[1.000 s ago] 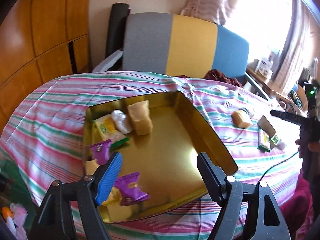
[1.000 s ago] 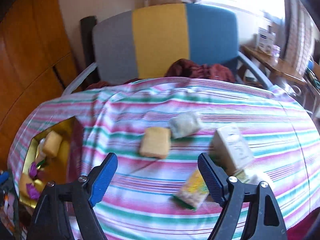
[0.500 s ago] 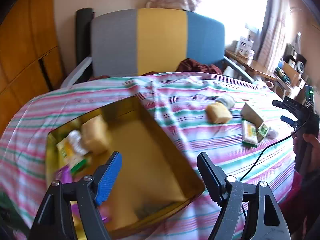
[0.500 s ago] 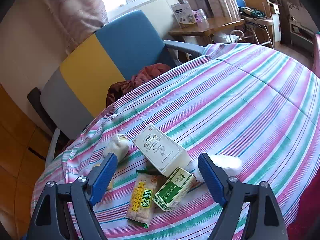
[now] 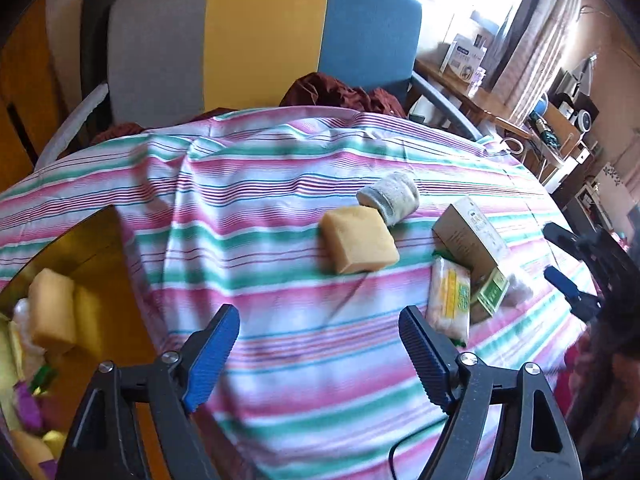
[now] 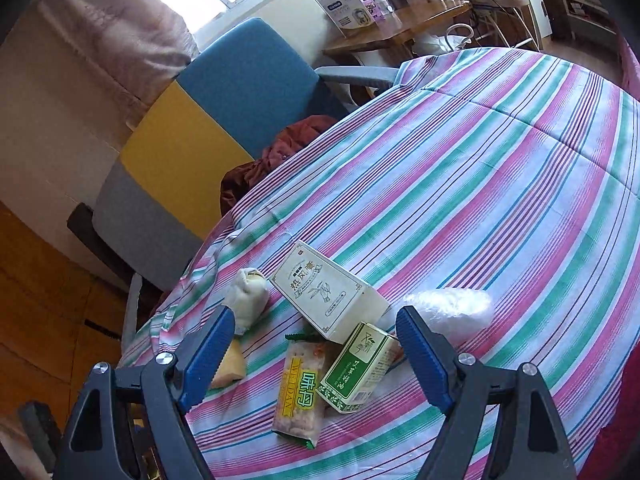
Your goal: Organize objects
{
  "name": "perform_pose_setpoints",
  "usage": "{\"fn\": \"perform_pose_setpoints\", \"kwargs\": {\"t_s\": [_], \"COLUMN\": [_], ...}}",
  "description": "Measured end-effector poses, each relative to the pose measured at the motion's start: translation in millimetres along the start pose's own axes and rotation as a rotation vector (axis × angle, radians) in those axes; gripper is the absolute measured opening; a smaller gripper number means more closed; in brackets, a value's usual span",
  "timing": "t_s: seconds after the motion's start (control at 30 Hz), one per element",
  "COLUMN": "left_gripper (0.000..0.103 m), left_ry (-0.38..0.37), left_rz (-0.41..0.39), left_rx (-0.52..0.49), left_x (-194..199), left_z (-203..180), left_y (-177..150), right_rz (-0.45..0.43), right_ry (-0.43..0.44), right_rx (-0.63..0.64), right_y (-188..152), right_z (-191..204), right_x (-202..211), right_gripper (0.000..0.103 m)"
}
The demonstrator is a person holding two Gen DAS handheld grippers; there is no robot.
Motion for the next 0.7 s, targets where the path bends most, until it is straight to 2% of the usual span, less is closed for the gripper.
{"fn": "perform_pose_setpoints", "kwargs": {"t_s": [0.27,0.63,0.7], "left_gripper": [0.088,0.09,0.083], "left_ry": [0.035,0.006,0.003], "left_rz": [0.058,0.137,0.154], "left_rx": [-0.043,0.043,0.031], "left_x": [-64.3,-130.2,-140.5], "left_z": [-25.4,-28.9,-28.8], "left_y": [33.2,54.7,53.7], "right_rz": [0.052,0.088,0.091], "right_ry": [0.034,0.031,0.028], "right_rx": [-0.019,-0.001,0.002], "right_y": [-4.3,-9.6,-10.2], "right_z": [1.1,4.9,5.3], "right_x": [-7.5,-15.1,-16.2], "right_gripper": [0.085,0.085,0.085]}}
Point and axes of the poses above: each gripper's, at about its wrist camera, not at the fingertips, and x roughly against the way its jaws point, z to its left, y to its top, the point moved 6 cm from there along -x, roughly the way its jaws point, and after that the axes turned 8 degrees about -x, right-handed, at the moved point
